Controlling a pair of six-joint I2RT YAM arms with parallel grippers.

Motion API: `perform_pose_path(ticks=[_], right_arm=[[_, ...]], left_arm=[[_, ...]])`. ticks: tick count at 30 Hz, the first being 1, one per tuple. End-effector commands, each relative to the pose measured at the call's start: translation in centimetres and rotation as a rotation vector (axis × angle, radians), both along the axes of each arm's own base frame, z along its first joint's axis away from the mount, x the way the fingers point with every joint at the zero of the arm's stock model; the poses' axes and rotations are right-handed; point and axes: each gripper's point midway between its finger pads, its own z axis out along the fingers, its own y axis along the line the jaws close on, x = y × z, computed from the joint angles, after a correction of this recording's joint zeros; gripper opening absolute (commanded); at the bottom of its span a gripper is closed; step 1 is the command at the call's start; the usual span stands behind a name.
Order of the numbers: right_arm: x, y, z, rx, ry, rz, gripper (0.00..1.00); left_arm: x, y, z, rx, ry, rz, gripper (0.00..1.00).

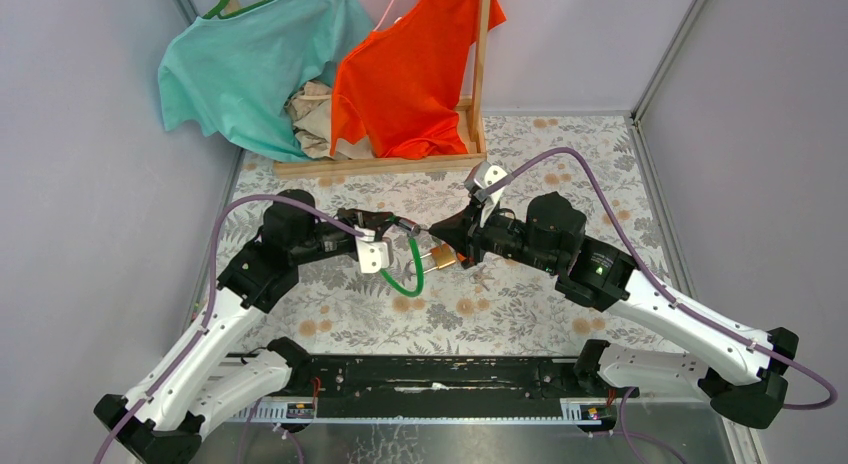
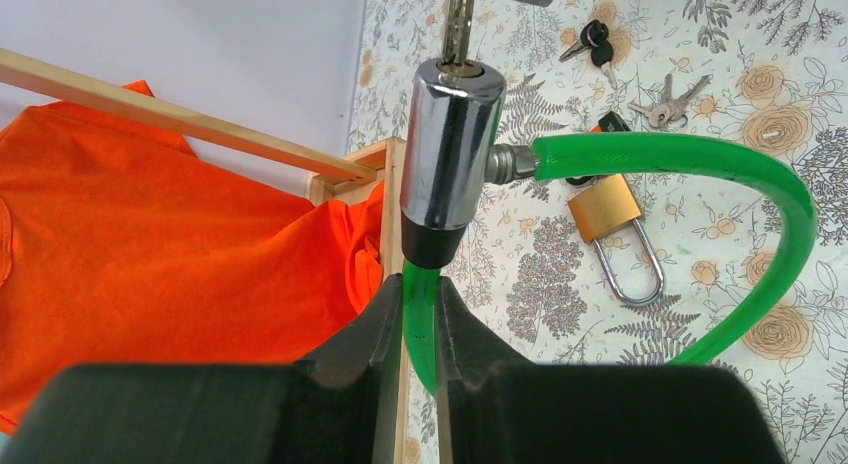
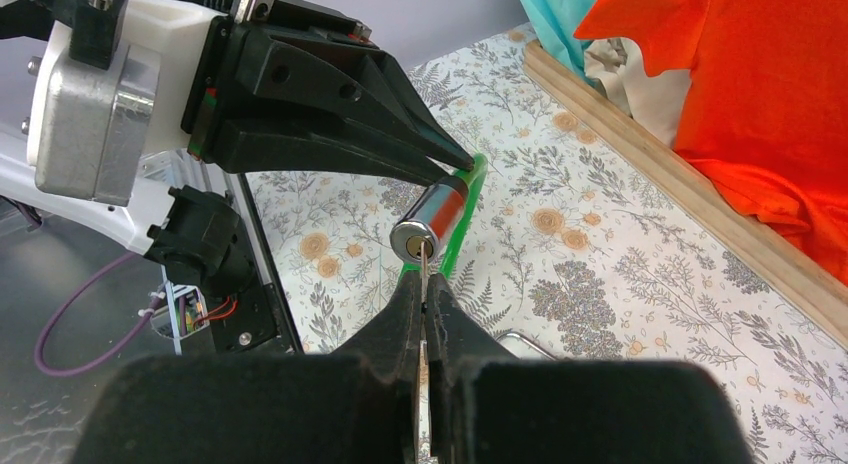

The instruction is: Unlock with the key

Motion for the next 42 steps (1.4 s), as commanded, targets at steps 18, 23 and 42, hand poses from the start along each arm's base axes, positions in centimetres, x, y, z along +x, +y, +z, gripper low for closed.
perform_pose_path(ticks=[18, 23, 42], right_arm=[[2.4, 0.9, -0.2, -0.020, -0.012, -0.088, 0.00], [2.4, 1.7, -0.8, -0.020, -0.001, -0.068, 0.00], [1.4, 0.6, -1.5, 0.101, 0.050, -0.056, 0.93]], left_arm=[[0.9, -0.7, 3.0, -0.022, -0.084, 0.043, 0.00], [0.9, -0.9, 3.4, -0.026, -0.100, 0.038, 0.00], [2.2, 0.3, 4.7, -0.121, -0.081, 0.185, 0.00]])
